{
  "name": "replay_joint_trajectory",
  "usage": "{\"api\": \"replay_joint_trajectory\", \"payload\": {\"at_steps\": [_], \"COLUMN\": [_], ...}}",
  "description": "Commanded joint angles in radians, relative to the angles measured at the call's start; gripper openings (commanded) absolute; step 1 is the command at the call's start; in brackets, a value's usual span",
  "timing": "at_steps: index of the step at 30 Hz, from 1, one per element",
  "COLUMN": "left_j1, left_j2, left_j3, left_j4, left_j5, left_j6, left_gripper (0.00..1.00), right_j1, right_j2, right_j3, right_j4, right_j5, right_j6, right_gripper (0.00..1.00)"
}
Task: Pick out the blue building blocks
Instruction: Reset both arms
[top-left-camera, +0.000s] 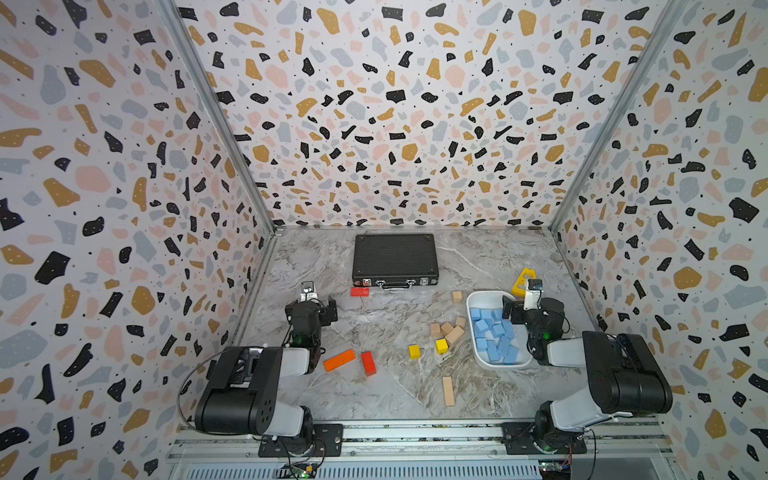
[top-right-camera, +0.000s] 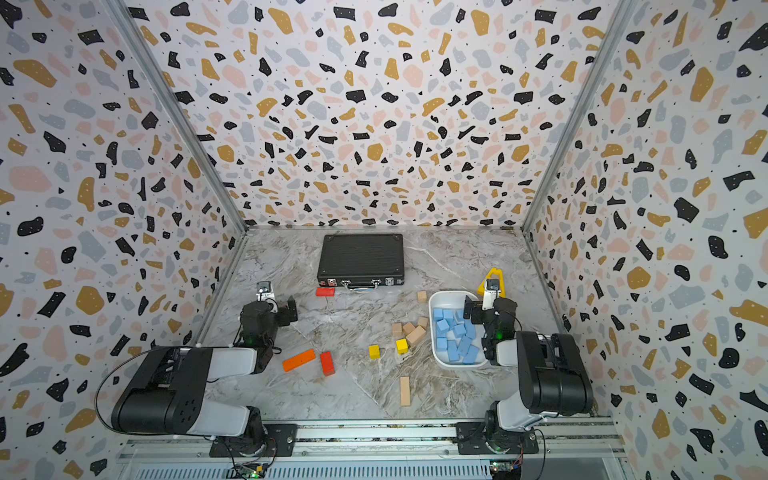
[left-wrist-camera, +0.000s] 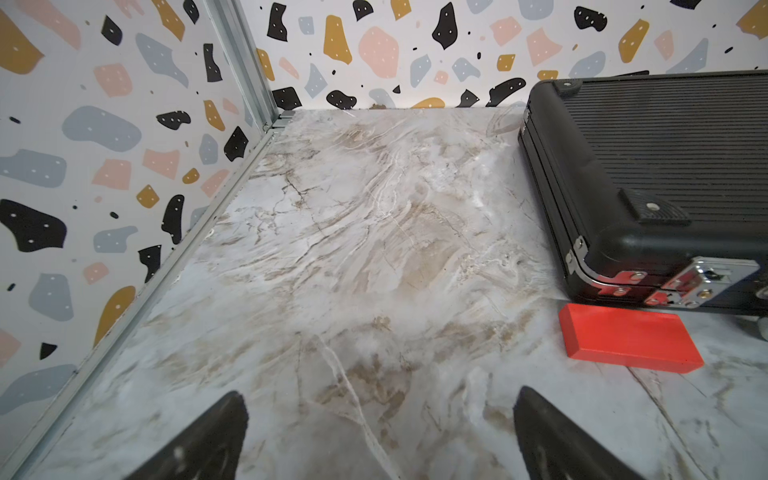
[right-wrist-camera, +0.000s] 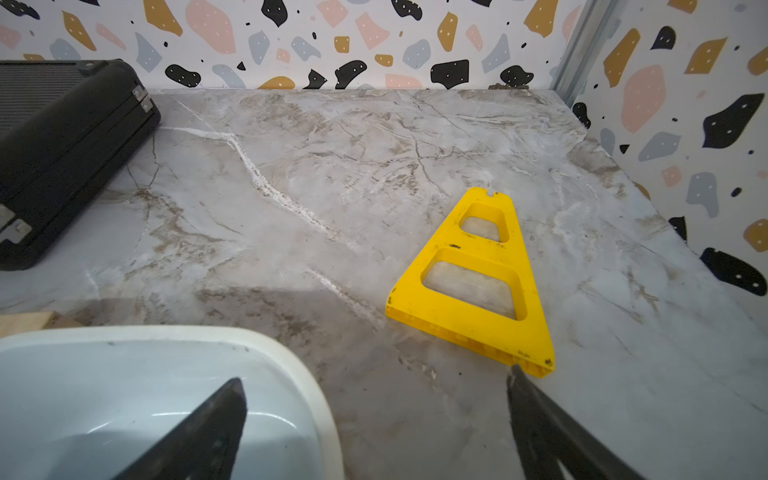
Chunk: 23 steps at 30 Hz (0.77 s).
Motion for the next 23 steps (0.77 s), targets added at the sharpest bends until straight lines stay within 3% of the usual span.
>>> {"api": "replay_joint_trajectory", "payload": {"at_steps": [1, 16, 20, 23], "left_j1": [-0.004, -0.004, 0.081, 0.081], "left_j2": [-0.002, -0.001, -0.008, -0.008], "left_j3": [0.012, 0.012, -0.02, -0.014], "left_j4": [0.043, 0.043, 0.096, 0.086], "left_j5": [-0.028, -0.025, 0.156, 0.152], "left_j6": [-0.006, -0.009, -0.043, -0.039], "left_gripper": [1.0, 1.0, 1.0, 1.0], "right_j1": [0.004, 0.004, 0.004, 0.004], "right_j2": [-0.004, -0.004, -0.004, -0.004], "right_j3": [0.016, 0.017, 0.016, 0.014], "right_j4": [-0.005, -0.005, -0.005, -0.003], "right_j5": [-0.003, -0.004, -0.004, -0.001], "right_j6": [-0.005, -0.005, -0.006, -0.005], "right_gripper": [1.0, 1.0, 1.0, 1.0]}}
